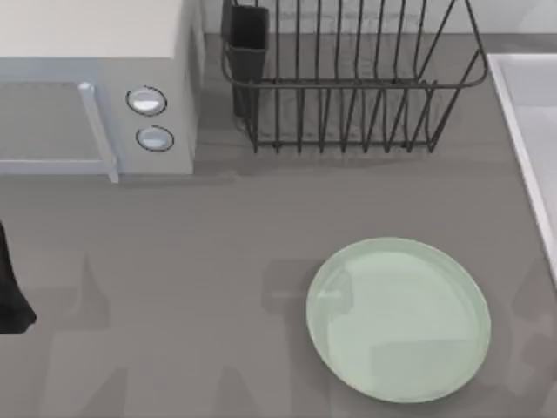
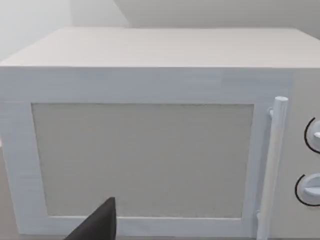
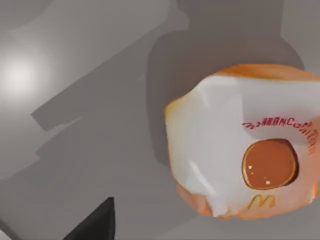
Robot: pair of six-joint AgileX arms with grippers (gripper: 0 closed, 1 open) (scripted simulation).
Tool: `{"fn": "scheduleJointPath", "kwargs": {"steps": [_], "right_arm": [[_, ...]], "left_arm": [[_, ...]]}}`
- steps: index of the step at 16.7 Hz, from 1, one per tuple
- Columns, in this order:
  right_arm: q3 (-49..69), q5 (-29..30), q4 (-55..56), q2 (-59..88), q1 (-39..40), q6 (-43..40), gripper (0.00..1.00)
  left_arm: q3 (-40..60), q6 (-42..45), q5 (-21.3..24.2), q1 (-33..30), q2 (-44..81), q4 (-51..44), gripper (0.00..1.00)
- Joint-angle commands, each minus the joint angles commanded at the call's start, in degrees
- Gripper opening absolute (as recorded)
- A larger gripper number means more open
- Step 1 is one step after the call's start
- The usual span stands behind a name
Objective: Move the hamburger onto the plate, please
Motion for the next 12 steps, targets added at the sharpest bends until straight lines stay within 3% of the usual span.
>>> {"fn": "scheduleJointPath", "kwargs": {"steps": [4,12], "right_arm": [[-2.24,-0.01,4.07,2.23,-0.04,0.16,1.00],[-11.37,-0.03,22.86,11.60,0.05,0.39,1.00]], "left_arm": [[0.00,0.00,0.00,0.00,0.00,0.00,1.00],[0.00,0.00,0.00,0.00,0.00,0.00,1.00]]}}
